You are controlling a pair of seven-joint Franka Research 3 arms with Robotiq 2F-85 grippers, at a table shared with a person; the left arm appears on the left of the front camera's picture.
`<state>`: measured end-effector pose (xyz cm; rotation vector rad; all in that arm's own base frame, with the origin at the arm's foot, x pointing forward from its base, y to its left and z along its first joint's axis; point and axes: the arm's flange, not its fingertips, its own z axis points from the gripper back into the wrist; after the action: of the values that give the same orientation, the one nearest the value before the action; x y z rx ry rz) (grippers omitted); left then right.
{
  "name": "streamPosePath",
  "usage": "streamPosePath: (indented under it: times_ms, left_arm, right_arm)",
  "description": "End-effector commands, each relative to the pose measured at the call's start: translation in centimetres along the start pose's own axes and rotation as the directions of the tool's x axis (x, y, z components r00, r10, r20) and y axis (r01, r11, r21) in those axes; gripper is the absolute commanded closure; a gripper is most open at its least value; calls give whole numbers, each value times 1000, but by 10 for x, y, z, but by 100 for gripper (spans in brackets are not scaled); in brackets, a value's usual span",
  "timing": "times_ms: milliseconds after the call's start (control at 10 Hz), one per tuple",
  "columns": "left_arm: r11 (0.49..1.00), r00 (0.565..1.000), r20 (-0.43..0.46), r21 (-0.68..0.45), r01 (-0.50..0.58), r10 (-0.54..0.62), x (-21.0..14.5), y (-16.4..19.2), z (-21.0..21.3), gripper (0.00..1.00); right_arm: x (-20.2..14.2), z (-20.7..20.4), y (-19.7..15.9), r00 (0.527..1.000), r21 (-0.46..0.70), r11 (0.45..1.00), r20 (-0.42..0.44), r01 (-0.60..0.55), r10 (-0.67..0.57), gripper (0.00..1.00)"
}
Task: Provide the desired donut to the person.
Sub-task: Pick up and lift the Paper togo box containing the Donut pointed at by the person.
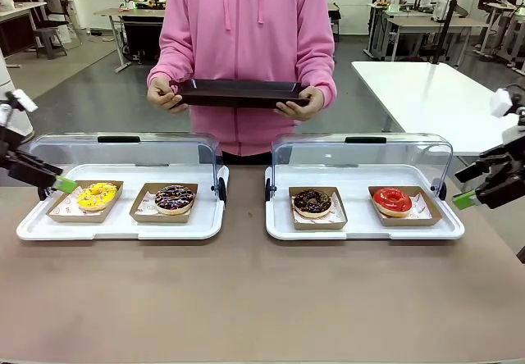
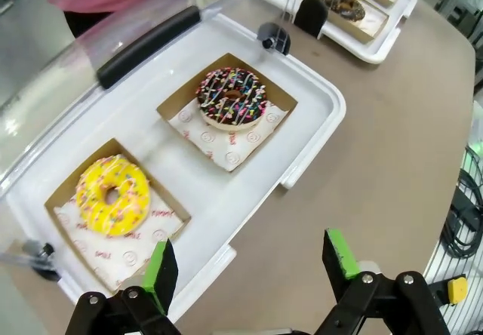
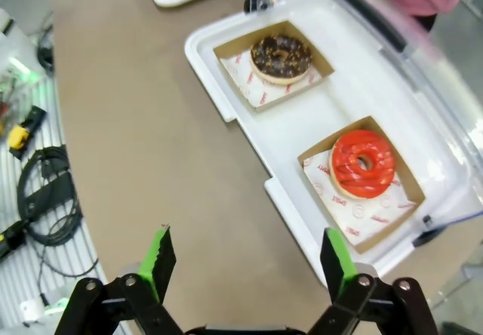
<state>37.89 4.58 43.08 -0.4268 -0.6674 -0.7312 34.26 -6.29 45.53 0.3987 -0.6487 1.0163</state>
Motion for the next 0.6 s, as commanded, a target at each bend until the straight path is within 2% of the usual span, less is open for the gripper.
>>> streamPosePath:
  times_ms: [0, 500]
  left_arm:
    - [1000, 996, 90, -9, 20, -19, -107, -87, 8, 0]
    - [998, 981, 191, 58, 16, -27, -109, -85, 42, 0]
  right_arm:
    - [-19, -5, 23, 996, 29, 1000, 84, -9, 7, 0]
    - [-3, 14, 27, 979, 3, 999, 199, -48, 46, 0]
